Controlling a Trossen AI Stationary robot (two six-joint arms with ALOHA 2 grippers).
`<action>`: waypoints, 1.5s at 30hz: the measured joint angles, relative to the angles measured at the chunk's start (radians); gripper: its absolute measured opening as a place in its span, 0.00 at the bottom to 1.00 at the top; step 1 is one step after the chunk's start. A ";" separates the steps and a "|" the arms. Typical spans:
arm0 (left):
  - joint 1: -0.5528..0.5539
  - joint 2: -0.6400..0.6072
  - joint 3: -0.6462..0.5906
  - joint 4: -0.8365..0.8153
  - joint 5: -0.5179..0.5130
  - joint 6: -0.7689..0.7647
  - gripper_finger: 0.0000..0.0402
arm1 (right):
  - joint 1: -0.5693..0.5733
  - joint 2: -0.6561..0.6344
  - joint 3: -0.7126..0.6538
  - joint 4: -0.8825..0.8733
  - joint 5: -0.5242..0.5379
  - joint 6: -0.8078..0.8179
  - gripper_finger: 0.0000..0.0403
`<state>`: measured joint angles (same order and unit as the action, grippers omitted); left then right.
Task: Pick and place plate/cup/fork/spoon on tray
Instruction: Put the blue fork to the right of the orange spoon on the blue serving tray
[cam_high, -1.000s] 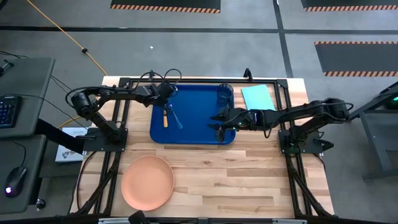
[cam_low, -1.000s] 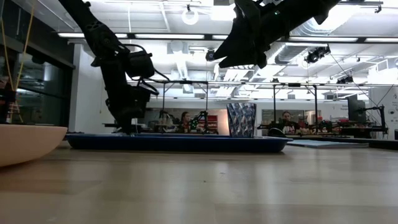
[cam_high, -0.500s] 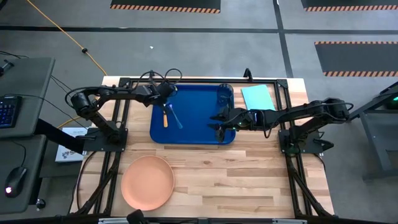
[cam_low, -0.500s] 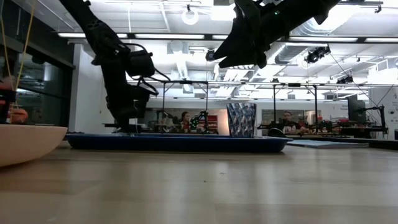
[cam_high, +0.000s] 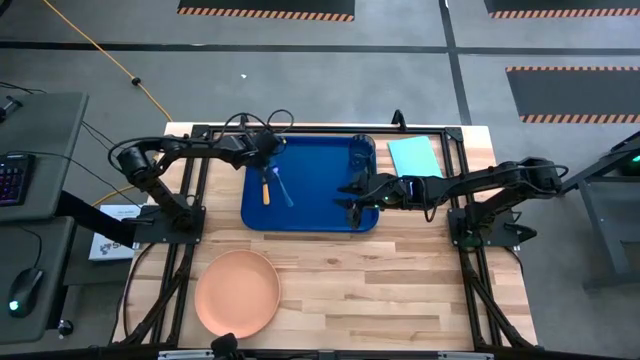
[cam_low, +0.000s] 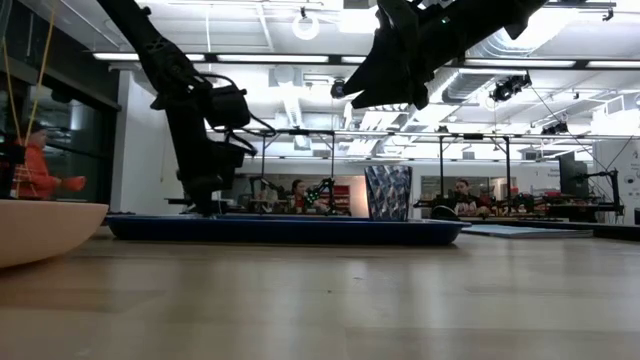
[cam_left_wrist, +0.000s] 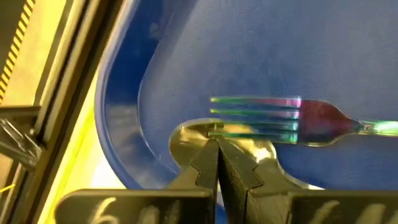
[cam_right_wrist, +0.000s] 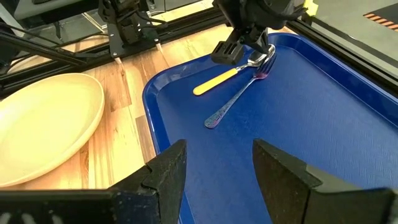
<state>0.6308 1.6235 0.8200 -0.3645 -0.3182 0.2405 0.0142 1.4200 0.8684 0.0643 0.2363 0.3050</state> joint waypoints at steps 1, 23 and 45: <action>0.000 0.000 0.000 0.008 0.000 0.000 0.00 | 0.000 0.000 0.000 0.000 0.000 0.000 0.43; 0.000 0.000 0.000 0.112 0.033 0.017 0.00 | 0.000 0.000 0.000 0.000 0.000 0.000 0.43; -0.329 0.000 -0.006 0.188 0.212 -0.155 0.00 | 0.000 0.000 0.000 0.000 0.000 0.000 0.43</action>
<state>0.3018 1.6238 0.8143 -0.1765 -0.1058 0.0852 0.0139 1.4200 0.8684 0.0643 0.2363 0.3050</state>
